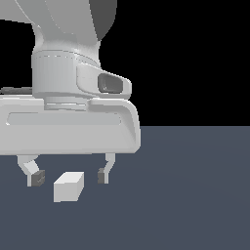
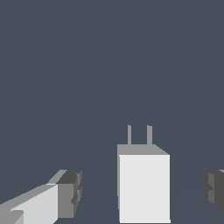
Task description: Plug the charger into the wall socket.
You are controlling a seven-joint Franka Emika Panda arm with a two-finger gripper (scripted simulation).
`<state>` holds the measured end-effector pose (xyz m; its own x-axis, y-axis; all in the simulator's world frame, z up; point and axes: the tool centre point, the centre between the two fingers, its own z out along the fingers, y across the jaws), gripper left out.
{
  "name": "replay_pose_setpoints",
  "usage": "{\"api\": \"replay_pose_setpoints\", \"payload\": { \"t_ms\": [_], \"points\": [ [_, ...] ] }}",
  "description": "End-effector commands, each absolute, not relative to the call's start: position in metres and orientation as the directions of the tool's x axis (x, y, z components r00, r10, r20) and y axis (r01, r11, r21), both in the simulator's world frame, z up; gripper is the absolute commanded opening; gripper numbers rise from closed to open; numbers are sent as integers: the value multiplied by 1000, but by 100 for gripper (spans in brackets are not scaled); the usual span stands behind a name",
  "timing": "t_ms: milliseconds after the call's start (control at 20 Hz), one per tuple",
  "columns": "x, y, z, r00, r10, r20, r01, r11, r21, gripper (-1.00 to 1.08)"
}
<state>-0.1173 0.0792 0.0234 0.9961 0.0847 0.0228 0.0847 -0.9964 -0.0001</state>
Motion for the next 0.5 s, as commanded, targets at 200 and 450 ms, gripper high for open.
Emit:
{"api": "replay_pose_setpoints", "payload": {
  "t_ms": [200,450],
  "points": [
    [-117,80,12,996,85,24,85,-996,0,100],
    [-117,80,12,996,85,24,85,-996,0,-100]
  ]
}}
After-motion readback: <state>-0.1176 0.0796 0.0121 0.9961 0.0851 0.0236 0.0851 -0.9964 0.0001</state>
